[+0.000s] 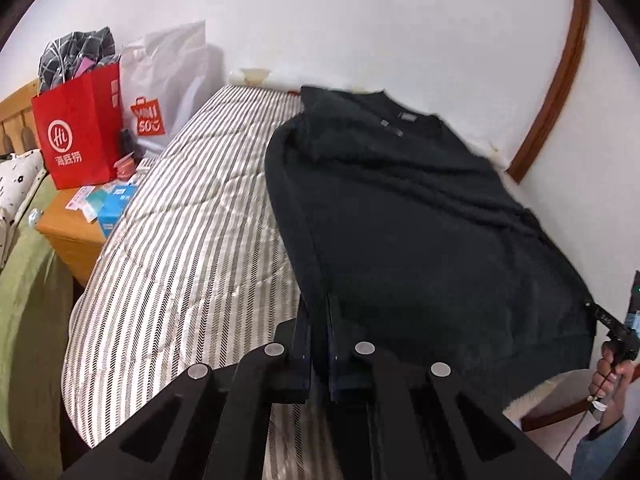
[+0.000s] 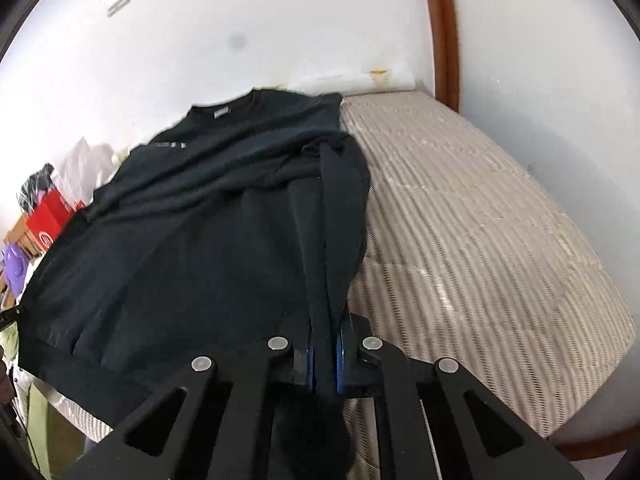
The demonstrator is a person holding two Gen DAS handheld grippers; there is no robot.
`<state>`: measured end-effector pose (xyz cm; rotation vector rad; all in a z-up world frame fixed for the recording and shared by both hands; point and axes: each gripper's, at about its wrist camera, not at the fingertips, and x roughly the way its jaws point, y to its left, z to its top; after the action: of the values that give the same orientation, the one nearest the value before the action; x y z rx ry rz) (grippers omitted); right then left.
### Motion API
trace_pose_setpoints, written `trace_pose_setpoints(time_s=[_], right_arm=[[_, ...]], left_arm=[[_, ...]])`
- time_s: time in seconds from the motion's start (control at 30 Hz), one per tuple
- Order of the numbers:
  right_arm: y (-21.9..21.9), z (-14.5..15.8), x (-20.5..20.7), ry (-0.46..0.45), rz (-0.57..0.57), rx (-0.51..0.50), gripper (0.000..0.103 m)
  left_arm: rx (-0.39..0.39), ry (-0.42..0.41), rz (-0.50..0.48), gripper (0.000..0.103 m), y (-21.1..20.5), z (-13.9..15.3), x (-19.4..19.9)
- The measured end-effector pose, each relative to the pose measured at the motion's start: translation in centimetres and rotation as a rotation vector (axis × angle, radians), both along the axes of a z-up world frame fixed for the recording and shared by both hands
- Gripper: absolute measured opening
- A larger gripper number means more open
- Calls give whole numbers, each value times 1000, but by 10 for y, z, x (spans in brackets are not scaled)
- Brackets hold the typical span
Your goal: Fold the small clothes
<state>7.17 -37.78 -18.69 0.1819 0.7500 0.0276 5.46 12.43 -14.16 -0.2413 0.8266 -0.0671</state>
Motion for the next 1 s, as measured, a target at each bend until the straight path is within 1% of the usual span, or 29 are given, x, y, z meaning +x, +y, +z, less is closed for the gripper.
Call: trace_pose_setpoints(time_s=[0.1, 0.17, 0.23, 0.3, 0.4, 0.53, 0.67, 0.77, 0.9, 1.0], right_arm=[[-7, 11, -11, -18, -14, -12, 7], [-12, 15, -17, -27, -12, 7, 7], [-12, 21, -21, -39, -9, 4, 7], [-10, 29, -19, -55, -9, 1, 7], [-10, 45, -13, -86, -8, 16, 7], [-9, 69, -3, -134, -6, 19, 7], [-10, 91, 22, -169, -10, 26, 7], [-11, 102, 45, -182, -15, 30, 7], [-16, 110, 81, -181, -22, 25, 7], [-19, 110, 111, -169, -27, 24, 7]], left_arm=[[7, -38, -20, 6, -2, 14, -9], [3, -50, -23, 6, -2, 20, -10], [6, -66, -22, 6, -6, 26, -8], [18, -78, -23, 6, -8, 32, -5], [8, -107, -17, 6, -6, 44, 2], [13, -153, 7, 6, -6, 62, 16], [29, -183, 35, 6, -7, 75, 43], [32, -188, 52, 6, -8, 83, 69], [50, -176, 71, 6, -14, 88, 105], [76, -162, 92, 6, -18, 87, 133]])
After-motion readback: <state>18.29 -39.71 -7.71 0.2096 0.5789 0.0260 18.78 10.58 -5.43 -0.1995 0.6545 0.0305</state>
